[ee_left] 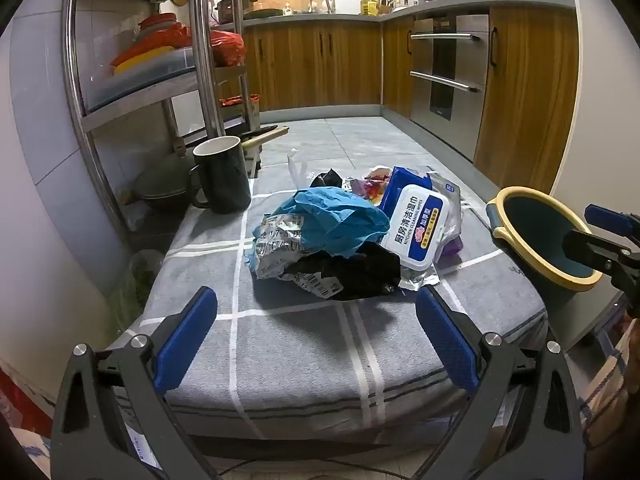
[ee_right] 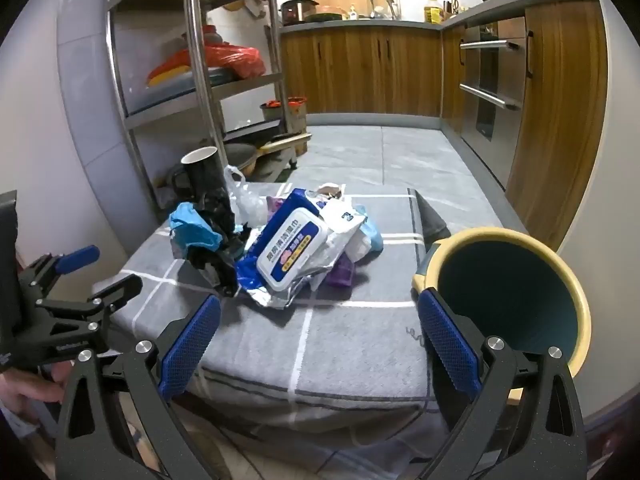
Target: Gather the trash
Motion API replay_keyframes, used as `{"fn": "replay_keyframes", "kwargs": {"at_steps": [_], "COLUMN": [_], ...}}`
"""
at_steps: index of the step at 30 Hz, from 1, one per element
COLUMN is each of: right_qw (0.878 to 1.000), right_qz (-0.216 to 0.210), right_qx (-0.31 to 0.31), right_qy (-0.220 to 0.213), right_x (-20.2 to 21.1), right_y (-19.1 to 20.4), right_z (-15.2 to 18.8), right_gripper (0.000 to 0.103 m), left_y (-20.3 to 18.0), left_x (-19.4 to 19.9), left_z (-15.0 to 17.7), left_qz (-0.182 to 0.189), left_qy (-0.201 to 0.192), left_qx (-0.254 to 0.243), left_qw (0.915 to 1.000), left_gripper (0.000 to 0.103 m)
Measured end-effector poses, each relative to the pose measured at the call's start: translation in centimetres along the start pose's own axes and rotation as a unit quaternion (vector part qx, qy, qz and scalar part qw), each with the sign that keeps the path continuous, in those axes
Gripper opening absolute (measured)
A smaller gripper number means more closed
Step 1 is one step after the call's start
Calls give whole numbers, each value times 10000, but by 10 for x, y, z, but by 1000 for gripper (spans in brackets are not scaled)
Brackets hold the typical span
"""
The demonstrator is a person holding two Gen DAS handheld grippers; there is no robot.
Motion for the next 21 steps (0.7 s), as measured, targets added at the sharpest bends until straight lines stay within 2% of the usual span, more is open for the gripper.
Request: {"fn": "replay_keyframes", "kwargs": {"at_steps": [21], "right_qw": [10000], "right_qz": [-23], "right_qx": [-77], "right_qy": [-10], "right_x": [0], "right_y": [-1], "right_z": [-1], "right_gripper": [98], "left_y": [5], "left_x": [-1], "left_z": [-1], "left_qz": [14], "left_qy": [21], "left_qx": [79], "left_qw": [10000], "left_gripper": [97]}}
Point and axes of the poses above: each gripper's, at about its wrist camera, not at the fingertips, and x roughly against the way its jaws point, y to its left, z to its underside, the point moved 1 cm from there along -x, roughly the way its jaws point, and after that the axes turned 13 degrees about -z, right-handed, at the moved point
